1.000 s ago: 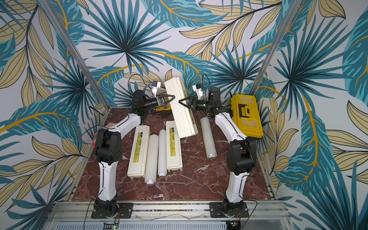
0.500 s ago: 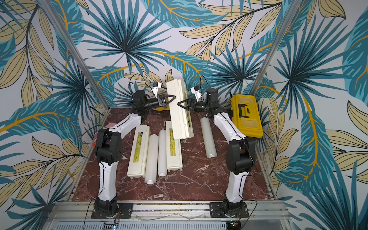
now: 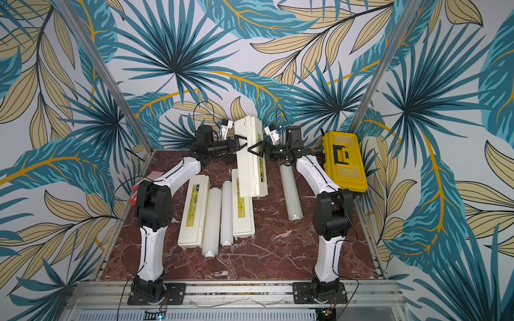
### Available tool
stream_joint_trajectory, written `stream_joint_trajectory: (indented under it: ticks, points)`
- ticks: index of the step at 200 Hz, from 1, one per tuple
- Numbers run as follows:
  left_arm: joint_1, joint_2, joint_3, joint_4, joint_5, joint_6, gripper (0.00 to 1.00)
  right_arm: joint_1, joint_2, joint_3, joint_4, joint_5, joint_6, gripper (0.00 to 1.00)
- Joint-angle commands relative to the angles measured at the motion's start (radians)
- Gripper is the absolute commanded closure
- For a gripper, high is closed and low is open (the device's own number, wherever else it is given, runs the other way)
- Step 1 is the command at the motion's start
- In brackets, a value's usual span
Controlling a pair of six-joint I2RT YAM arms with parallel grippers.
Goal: Put plastic wrap rolls into dispensers
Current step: Open the lid of the plastic wrap cutting box.
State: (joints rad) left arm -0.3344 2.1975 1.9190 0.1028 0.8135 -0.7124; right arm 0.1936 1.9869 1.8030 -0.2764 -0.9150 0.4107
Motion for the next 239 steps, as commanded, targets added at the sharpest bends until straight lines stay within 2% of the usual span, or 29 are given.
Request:
stream_joint_trajectory:
  ticks: [1, 65, 97, 169, 217, 239]
  points:
    - [-0.057, 0.015, 0.030, -0.176, -0.045, 0.083, 0.00, 0.059, 0.007, 0.048, -0.009, -0.072, -0.047, 0.43]
    - [-0.071, 0.036, 0.055, -0.342, -0.110, 0.154, 0.00, 0.067, 0.056, 0.085, -0.081, -0.045, -0.051, 0.42]
    - [-0.076, 0.045, 0.056, -0.368, -0.124, 0.158, 0.00, 0.077, 0.080, 0.108, -0.107, -0.029, -0.063, 0.28]
    - [-0.077, 0.054, 0.050, -0.371, -0.140, 0.137, 0.00, 0.099, 0.125, 0.163, -0.210, 0.029, -0.120, 0.13]
    - [-0.078, 0.067, 0.061, -0.371, -0.133, 0.095, 0.00, 0.126, 0.149, 0.221, -0.326, 0.117, -0.216, 0.13]
    - [-0.078, 0.074, 0.075, -0.371, -0.122, 0.088, 0.00, 0.130, 0.159, 0.228, -0.347, 0.129, -0.238, 0.18]
